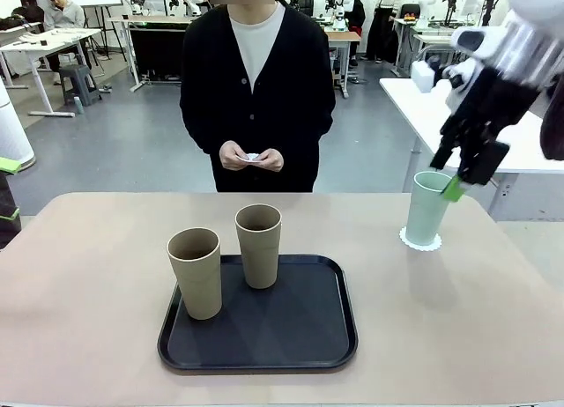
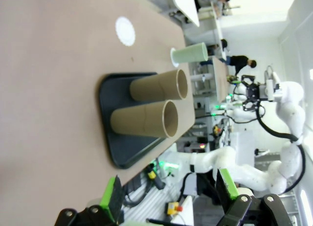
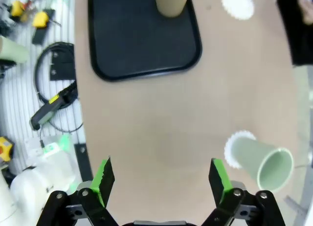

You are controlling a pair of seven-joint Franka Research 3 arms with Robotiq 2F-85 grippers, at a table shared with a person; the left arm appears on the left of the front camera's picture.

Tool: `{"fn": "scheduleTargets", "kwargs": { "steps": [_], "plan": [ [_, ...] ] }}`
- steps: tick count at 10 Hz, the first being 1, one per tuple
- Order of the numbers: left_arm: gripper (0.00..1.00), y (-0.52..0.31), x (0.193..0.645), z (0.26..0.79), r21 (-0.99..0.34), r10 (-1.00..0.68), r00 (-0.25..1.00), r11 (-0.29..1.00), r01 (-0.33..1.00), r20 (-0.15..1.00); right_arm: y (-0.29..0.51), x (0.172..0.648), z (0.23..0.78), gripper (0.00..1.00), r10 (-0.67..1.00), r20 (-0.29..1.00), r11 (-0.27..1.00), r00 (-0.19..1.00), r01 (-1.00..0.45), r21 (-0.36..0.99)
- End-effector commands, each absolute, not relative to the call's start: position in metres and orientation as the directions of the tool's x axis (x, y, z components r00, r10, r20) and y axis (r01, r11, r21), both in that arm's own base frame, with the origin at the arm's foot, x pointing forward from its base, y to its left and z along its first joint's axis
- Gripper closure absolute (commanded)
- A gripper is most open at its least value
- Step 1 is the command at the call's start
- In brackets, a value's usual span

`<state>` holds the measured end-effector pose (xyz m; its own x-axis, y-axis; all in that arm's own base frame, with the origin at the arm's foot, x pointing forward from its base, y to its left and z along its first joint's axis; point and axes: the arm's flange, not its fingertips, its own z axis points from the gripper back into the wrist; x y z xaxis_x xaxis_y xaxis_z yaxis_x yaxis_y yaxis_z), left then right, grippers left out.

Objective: Place coasters on the table and set cups on them.
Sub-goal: Take one Reusable plastic cup from the Flat Tray and place it on a coaster set by the human.

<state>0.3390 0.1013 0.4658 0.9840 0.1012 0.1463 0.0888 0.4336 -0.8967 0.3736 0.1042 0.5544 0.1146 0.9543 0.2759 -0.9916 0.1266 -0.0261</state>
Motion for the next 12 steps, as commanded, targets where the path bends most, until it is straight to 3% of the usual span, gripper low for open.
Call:
{"fn": "scheduleTargets", "kwargs": {
  "steps": [1, 4, 5, 10, 11, 12],
  "plan": [
    [0.0, 0.102, 0.338, 0.467, -0.9, 0.102, 0.983, 0.424, 0.097, 0.155, 0.092, 0.391, 0.527, 0.0, 0.891, 0.444, 0.093, 0.099, -0.995, 0.035],
    [0.0, 0.102, 0.338, 0.467, -0.9, 0.102, 0.983, 0.424, 0.097, 0.155, 0.085, 0.406, 0.496, 0.0, 0.853, 0.505, 0.096, 0.135, -0.99, 0.104],
    [0.0, 0.102, 0.338, 0.467, -0.9, 0.102, 0.983, 0.424, 0.097, 0.155, 0.091, 0.397, 0.508, 0.0, 0.885, 0.446, 0.118, 0.135, -0.991, 0.066],
    [0.0, 0.102, 0.338, 0.467, -0.9, 0.102, 0.983, 0.424, 0.097, 0.155, 0.093, 0.398, 0.507, 0.0, 0.876, 0.466, 0.105, 0.123, -0.992, 0.065],
    [0.0, 0.102, 0.338, 0.467, -0.9, 0.102, 0.983, 0.424, 0.097, 0.155, 0.08, 0.41, 0.504, 0.0, 0.726, 0.675, 0.141, 0.132, -0.989, 0.042],
    [0.0, 0.102, 0.338, 0.467, -0.9, 0.102, 0.983, 0.424, 0.097, 0.155, 0.077, 0.421, 0.493, 0.0, 0.586, 0.8, 0.183, 0.126, -0.983, 0.021]
  ]
}}
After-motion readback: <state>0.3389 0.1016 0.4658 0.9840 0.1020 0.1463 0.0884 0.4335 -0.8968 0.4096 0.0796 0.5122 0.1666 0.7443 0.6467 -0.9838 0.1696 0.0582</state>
